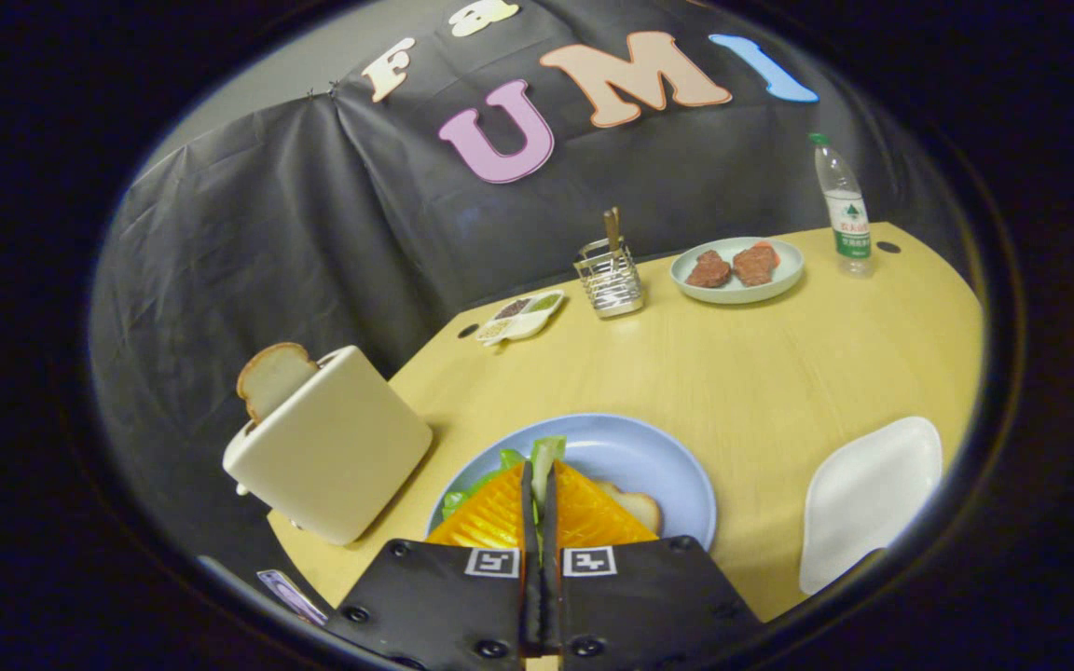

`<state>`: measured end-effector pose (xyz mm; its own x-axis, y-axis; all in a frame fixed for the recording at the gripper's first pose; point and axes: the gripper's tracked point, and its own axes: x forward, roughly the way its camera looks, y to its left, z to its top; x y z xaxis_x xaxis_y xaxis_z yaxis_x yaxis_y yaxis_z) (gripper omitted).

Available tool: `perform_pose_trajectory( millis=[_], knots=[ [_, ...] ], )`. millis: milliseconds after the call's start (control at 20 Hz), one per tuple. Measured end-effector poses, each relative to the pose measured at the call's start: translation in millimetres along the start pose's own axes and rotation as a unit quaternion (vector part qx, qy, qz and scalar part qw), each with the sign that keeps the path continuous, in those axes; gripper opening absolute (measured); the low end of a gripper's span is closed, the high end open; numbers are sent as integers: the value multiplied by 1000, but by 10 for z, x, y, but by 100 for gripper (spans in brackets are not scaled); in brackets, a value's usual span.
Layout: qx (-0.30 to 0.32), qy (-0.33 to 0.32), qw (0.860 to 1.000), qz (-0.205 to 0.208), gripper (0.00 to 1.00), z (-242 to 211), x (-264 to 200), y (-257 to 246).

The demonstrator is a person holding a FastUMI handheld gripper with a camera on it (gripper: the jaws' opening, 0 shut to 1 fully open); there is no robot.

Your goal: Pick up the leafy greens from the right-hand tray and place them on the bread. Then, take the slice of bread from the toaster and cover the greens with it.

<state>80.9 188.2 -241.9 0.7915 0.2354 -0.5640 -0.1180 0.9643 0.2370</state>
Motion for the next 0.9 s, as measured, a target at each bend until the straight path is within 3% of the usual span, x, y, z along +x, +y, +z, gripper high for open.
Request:
perform_pose_trajectory(
  millis=[300,700,900],
  knots=[
    [-75,3,996,-44,4,-144,22,-190],
    [-119,19,992,-35,16,-218,-82,-253],
    [-134,22,990,-32,42,-251,-147,-267]
  ],
)
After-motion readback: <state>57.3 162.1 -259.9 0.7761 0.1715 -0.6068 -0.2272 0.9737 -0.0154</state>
